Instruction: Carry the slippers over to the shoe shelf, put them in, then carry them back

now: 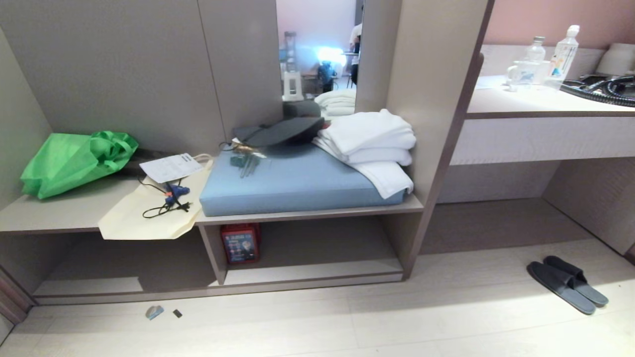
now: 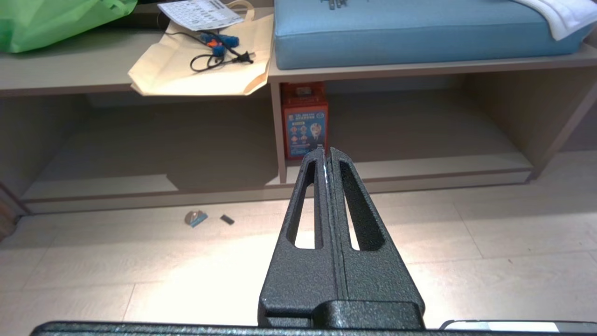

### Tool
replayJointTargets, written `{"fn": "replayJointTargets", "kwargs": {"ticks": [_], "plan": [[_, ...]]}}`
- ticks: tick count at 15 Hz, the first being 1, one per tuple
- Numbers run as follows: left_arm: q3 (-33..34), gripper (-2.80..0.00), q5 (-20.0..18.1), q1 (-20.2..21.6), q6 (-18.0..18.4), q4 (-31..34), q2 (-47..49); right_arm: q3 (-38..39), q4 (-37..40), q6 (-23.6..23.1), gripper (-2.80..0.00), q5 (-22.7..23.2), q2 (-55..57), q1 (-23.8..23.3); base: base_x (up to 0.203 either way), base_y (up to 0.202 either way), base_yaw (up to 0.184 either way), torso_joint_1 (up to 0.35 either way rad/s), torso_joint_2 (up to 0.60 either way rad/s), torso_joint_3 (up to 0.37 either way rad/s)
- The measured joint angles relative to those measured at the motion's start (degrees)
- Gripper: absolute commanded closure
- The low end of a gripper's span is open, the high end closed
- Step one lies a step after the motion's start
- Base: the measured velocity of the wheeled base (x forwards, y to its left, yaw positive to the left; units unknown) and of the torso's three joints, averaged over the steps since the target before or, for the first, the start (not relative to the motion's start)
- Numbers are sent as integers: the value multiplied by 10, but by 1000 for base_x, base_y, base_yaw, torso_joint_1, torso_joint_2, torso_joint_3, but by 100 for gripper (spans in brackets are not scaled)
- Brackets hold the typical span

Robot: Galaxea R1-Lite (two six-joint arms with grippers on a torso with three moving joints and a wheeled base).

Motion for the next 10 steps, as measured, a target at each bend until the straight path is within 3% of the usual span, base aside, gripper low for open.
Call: {"fn": "replayJointTargets", "kwargs": {"ticks": [10], "plan": [[0, 0, 0, 0, 0, 0, 0, 0, 0, 0, 0, 0, 0, 0, -196, 0, 0, 1, 2, 2]]}}
